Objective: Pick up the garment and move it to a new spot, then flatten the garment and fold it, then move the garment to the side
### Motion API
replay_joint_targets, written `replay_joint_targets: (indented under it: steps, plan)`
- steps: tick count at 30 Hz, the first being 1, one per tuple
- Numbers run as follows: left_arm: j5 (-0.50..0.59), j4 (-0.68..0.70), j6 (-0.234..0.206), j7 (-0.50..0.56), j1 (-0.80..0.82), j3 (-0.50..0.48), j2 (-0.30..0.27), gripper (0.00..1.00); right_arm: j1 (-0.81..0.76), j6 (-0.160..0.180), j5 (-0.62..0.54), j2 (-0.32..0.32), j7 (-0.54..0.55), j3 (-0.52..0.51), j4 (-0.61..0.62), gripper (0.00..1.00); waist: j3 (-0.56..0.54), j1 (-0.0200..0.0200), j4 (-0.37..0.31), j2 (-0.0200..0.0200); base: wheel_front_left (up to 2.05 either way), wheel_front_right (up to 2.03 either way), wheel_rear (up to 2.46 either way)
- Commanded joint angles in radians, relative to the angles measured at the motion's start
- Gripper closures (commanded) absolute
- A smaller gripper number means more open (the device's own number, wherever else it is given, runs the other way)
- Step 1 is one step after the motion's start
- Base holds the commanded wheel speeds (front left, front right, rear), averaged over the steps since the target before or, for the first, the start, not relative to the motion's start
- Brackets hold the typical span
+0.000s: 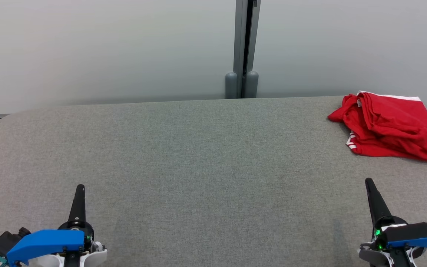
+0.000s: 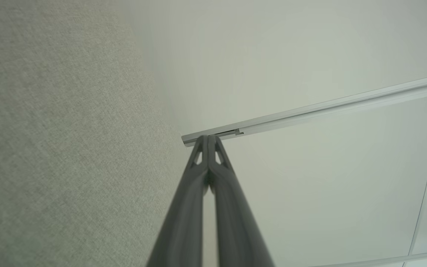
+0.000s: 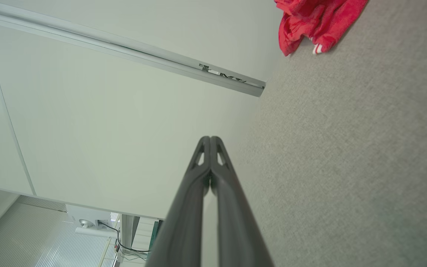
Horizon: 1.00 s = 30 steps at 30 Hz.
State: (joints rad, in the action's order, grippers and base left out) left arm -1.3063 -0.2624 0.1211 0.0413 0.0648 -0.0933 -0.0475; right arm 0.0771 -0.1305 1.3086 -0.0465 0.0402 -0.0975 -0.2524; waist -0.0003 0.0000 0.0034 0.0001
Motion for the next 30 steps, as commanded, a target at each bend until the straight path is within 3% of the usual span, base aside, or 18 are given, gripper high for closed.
replay_joint_targets:
  steps: [1,30]
  plan:
    - [-0.031,0.009,0.006,0.009,0.024,-0.008,-0.004,1.0,0.02,0.0,0.034,-0.005,0.009,-0.003,0.009,1.0,0.0,0.0,0.0,-0.0001,0.0,0.0,0.0]
    - [-0.256,0.018,0.013,0.063,0.046,-0.019,-0.004,1.0,0.033,0.0,0.255,-0.006,0.064,-0.016,0.009,1.0,0.003,0.0,-0.003,-0.0001,0.0,0.0,0.0]
